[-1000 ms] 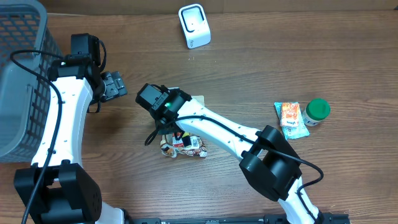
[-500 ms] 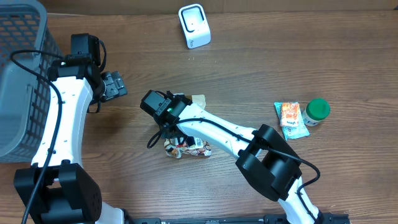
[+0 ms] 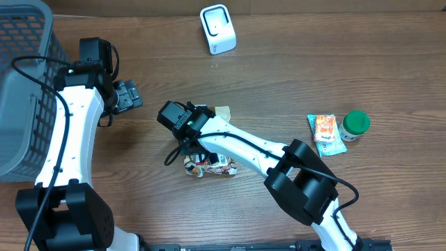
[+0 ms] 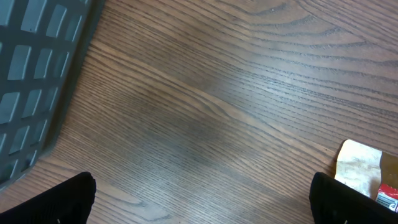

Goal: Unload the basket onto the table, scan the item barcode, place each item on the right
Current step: 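Close the right gripper on the bundle's red stick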

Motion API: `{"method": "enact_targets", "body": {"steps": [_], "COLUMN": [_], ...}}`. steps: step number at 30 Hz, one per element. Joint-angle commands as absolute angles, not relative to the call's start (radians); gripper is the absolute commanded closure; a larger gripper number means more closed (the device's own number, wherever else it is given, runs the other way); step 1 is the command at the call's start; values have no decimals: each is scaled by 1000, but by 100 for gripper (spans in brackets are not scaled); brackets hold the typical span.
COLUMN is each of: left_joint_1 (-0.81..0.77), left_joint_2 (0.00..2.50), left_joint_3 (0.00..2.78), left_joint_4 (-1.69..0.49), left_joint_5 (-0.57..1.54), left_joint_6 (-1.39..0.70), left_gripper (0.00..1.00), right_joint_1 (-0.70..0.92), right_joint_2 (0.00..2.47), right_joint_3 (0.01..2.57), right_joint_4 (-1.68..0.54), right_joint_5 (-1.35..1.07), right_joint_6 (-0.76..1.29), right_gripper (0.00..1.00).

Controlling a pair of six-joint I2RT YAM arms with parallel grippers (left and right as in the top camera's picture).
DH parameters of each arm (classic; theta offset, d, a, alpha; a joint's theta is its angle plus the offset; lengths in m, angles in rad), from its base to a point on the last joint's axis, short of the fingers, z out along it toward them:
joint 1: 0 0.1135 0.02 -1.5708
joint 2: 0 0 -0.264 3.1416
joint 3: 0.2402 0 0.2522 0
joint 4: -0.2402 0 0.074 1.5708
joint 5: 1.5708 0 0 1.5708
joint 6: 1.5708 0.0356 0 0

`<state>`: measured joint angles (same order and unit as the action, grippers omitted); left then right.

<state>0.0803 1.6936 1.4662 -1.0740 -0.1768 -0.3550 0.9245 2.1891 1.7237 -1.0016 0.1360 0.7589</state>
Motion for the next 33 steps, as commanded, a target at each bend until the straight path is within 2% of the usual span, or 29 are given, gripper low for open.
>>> {"method": "enact_targets", "body": {"steps": [1,6,10,19,20,22,24,30,33], "left_joint_1": [78,78,78,78,78,78,78,78,78], "left_joint_2": [1680,1680,1680,1680,1680,1680,1680,1680,1680], "left_joint_3": [1480,1480,1480,1480,1480,1480,1480,1480,1480], "left_joint_4": [-1073,-1073,-1073,-1073,-1073,-1073,-1073,-1073,-1073], "left_joint_5": [-183,-183,-183,-183,-183,-183,-183,-183,-183], "left_joint_6": [-336,-336,-336,-336,-336,-336,-336,-336,-336], "left_gripper": [0,0,0,0,0,0,0,0,0], "right_joint_1": [930,930,930,930,930,930,930,930,929], "right_joint_2": [2170,2170,2170,2170,2170,2170,2170,2170,2169], "right_joint_3": [1709,1709,1709,1709,1709,1709,1709,1709,1711], "right_joint_4": [-999,-1000,-1000,-996,-997,-997,-997,-996,-986], "right_joint_5": [148,149,148,149,149,149,149,149,149], "right_joint_6": [763,763,763,763,762,763,762,762,691], "right_gripper": [79,75,80,80,82,91,96,96,96]}}
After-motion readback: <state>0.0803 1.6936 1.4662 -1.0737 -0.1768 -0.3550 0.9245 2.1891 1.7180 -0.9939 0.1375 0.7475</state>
